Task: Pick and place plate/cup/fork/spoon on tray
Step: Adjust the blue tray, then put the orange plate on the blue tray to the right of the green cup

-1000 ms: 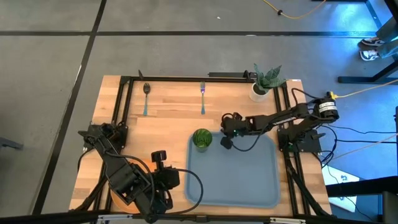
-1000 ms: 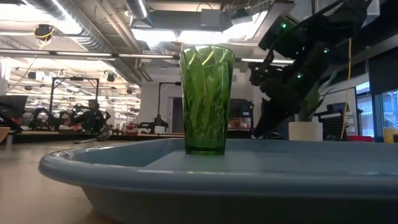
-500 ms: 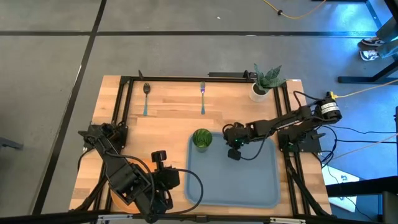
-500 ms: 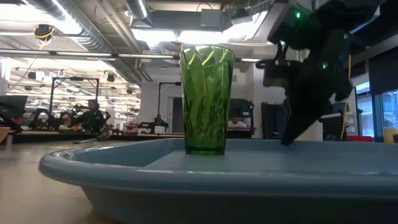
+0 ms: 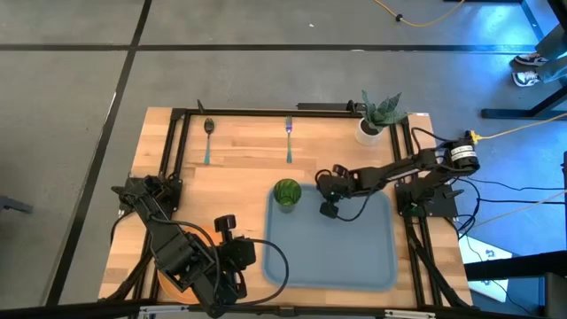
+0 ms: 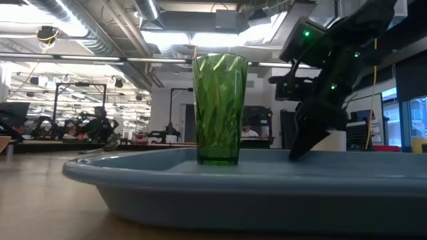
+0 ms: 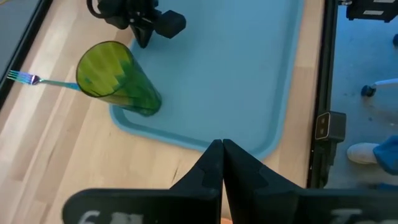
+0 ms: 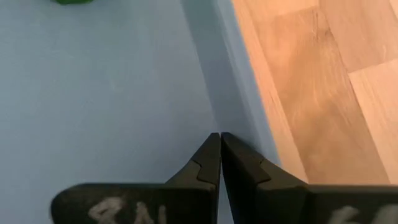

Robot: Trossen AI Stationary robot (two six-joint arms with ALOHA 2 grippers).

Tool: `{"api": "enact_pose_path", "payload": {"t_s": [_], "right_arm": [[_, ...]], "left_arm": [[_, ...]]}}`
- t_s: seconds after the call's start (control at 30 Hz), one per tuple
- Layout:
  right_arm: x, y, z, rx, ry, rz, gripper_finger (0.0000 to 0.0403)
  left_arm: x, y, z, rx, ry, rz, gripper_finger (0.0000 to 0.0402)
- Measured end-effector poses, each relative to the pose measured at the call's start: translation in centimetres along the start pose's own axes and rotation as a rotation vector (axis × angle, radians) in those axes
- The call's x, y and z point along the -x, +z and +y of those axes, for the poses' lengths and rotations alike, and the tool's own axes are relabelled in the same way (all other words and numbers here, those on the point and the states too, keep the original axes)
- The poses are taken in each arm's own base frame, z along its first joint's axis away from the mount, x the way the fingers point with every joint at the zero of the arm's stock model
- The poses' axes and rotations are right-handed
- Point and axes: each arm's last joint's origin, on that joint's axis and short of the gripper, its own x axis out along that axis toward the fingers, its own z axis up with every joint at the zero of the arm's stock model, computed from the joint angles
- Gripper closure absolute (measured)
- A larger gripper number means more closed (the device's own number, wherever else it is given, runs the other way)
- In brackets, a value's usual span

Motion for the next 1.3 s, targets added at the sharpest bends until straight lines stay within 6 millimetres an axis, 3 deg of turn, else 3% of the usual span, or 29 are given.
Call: {"api": "enact_pose_path", "payload": {"t_s": [0.23, 0.87, 0.97, 1.07, 1.3], "right_arm": [[-1.1, 0.5, -0.7, -0.014, -0.053, -0.036, 0.0382], [-1.2, 1.8, -2.9, 0.018, -0.134, -0.121, 0.0382], [0.5, 2.8, -2.3, 0.002, -0.079, -0.156, 0.0382], [3.4, 4.1, -1.3, 0.005, -0.016, -0.203, 0.0382], [13.1, 6.2, 1.0, 0.093, 0.099, -0.307, 0.0382]], "left_arm": [[0.0, 0.0, 0.0, 0.000, 0.000, 0.000, 0.0401], [0.0, 0.0, 0.0, 0.000, 0.000, 0.000, 0.0401], [0.0, 0.0, 0.0, 0.000, 0.000, 0.000, 0.0401], [0.0, 0.0, 0.0, 0.016, -0.005, 0.006, 0.0401], [0.3, -0.6, -0.5, 0.086, -0.077, 0.093, 0.0401]]}}
